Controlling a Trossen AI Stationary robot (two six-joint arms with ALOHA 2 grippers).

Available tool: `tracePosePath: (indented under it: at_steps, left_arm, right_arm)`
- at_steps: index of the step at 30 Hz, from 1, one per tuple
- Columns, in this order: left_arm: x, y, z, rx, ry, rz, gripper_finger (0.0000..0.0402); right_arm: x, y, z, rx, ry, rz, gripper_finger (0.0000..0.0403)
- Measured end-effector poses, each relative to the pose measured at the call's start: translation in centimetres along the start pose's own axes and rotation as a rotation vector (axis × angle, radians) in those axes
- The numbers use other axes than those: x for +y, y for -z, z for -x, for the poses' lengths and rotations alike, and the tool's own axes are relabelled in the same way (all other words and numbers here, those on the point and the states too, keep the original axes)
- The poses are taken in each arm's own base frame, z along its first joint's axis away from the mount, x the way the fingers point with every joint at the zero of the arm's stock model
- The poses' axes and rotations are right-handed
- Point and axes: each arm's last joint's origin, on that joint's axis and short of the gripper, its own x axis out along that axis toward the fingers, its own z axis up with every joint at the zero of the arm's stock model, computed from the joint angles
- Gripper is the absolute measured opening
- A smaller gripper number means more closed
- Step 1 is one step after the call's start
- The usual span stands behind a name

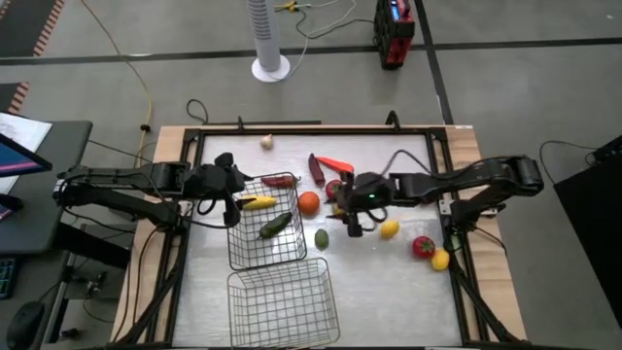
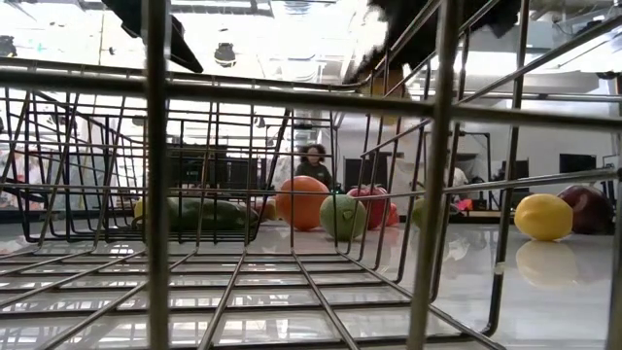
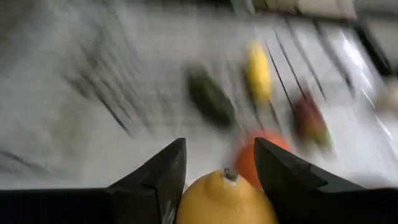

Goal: Sort produce into baskets
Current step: Put the left yellow lemon into the gold wire basket

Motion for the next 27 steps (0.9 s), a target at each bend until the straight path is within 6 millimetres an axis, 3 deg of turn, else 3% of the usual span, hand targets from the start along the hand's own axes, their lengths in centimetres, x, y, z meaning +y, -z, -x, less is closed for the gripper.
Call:
tracePosePath:
  at_steps: [6, 17, 22, 27]
  left_arm:
    - [0.5, -0.1, -0.1, -0.008, -0.079, 0.054, 0.0254]
    - [1.2, 0.0, -0.3, 0.007, 0.005, 0.151, 0.0254]
    - [0.1, -0.4, -0.3, -0.020, 0.254, 0.124, 0.0254]
    - [-2.4, -0.4, -0.4, 0.008, 0.317, 0.072, 0.0254]
  right_arm:
    - [3.9, -2.6, 0.5, -0.240, -0.146, 0.043, 0.0198]
    - [9.9, -3.5, -3.2, -0.370, -0.320, -0.062, 0.0211]
    - [12.2, -3.7, -5.9, -0.333, -0.368, -0.085, 0.0211]
    - [13.7, -4.0, -8.6, -0.291, -0.392, -0.121, 0.0228]
